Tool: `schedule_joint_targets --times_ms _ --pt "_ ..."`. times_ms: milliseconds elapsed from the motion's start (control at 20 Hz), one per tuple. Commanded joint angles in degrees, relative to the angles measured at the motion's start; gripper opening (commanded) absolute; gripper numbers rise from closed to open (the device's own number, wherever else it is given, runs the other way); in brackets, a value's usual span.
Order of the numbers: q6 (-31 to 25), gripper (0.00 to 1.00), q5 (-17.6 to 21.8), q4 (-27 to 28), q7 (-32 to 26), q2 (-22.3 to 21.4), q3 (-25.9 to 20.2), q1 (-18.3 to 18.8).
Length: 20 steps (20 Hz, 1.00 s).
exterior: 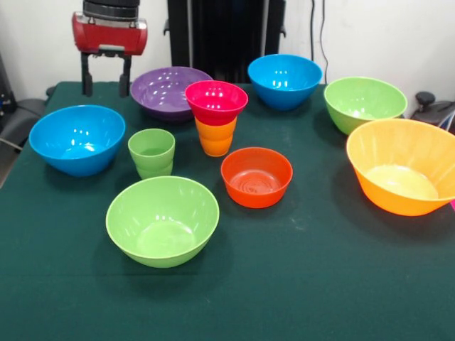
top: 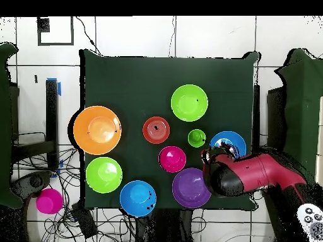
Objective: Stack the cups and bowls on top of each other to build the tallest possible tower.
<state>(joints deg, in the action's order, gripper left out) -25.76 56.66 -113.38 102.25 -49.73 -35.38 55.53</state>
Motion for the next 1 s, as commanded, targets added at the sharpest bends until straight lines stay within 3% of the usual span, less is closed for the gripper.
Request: schedule_joint_targets --times_ms 50,350,600,1000 --pt "2.3 1.0 3.0 -1.9 -4.0 4.5 -0.6 -2.2" --pt "1.1 1.0 2.4 0.8 -4.4 6.3 -0.4 -1.8" --pt "-0.9 1.0 2.2 4.8 -8.2 9.8 -1.8 -0.9" --pt "-0.6 1.0 1.9 3.8 -6.7 9.0 -1.5 -1.6"
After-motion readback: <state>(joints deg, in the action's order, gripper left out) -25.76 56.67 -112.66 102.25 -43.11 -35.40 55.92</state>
